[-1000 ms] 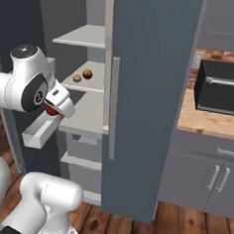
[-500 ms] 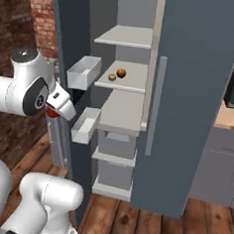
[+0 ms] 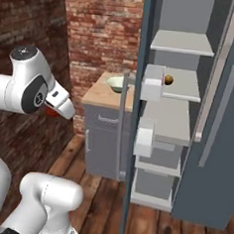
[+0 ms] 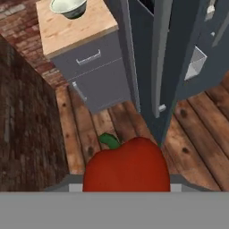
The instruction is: Take the bell pepper, orange, and tangerine from the freezer and place them in the bowl on the counter.
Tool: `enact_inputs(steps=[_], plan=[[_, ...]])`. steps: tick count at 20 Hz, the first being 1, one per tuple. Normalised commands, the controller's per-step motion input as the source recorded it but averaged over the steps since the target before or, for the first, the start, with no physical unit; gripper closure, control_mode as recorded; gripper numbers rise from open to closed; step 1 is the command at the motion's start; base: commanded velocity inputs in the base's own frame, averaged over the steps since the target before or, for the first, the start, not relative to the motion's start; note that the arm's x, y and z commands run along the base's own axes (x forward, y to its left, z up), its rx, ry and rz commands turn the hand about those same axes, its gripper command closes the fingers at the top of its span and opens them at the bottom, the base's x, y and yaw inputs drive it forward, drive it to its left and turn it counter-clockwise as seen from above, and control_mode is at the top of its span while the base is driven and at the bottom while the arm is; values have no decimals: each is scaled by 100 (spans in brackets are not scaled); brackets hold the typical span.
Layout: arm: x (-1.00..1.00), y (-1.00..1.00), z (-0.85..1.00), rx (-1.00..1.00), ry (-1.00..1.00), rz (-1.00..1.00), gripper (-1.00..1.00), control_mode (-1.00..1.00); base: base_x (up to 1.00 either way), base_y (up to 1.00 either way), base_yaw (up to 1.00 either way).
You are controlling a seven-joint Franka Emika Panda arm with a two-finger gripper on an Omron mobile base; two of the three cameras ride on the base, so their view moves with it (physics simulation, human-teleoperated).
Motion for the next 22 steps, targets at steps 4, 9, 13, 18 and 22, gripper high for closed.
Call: enact_inputs(steps=[4, 9, 13, 18, 22], plan=[[0, 0, 0, 0, 0, 0, 100, 100, 47, 73, -1], [0, 0, 0, 0, 0, 0, 100, 100, 86, 23, 0], [0, 0, 0, 0, 0, 0, 100, 100, 92, 0, 0], [0, 0, 0, 0, 0, 0, 100, 100, 88, 26, -4], [0, 0, 0, 0, 0, 0, 100, 100, 67, 52, -15]])
